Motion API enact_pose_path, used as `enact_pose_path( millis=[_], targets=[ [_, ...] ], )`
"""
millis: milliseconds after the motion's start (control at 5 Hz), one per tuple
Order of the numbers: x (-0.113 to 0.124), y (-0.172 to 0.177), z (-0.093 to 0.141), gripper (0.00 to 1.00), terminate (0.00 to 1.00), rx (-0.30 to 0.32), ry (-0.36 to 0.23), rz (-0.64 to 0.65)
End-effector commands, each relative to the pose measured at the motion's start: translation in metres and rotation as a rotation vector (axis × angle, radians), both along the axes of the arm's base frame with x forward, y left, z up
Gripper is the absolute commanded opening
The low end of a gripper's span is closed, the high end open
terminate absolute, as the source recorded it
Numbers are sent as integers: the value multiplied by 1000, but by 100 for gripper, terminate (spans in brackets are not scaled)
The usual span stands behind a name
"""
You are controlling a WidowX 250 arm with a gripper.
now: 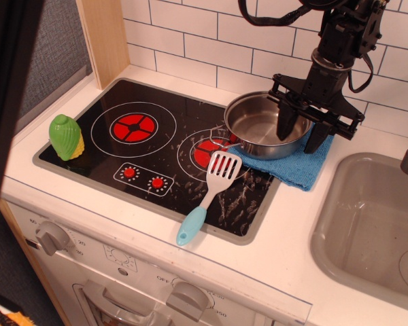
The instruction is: Move the pot and place it on the towel.
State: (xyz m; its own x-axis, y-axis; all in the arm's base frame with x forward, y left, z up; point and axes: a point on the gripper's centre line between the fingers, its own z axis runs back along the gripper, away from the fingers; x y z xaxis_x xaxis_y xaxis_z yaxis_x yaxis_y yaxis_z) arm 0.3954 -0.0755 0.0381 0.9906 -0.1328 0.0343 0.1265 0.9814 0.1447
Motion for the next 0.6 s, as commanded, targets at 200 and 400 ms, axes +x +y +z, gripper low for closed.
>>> enact_pose_path(
  millis=[200, 400],
  targets=[
    [-8, 27, 75, 100, 0, -98, -165, 108],
    [-10, 34, 68, 100, 0, -77, -130, 94]
  ],
)
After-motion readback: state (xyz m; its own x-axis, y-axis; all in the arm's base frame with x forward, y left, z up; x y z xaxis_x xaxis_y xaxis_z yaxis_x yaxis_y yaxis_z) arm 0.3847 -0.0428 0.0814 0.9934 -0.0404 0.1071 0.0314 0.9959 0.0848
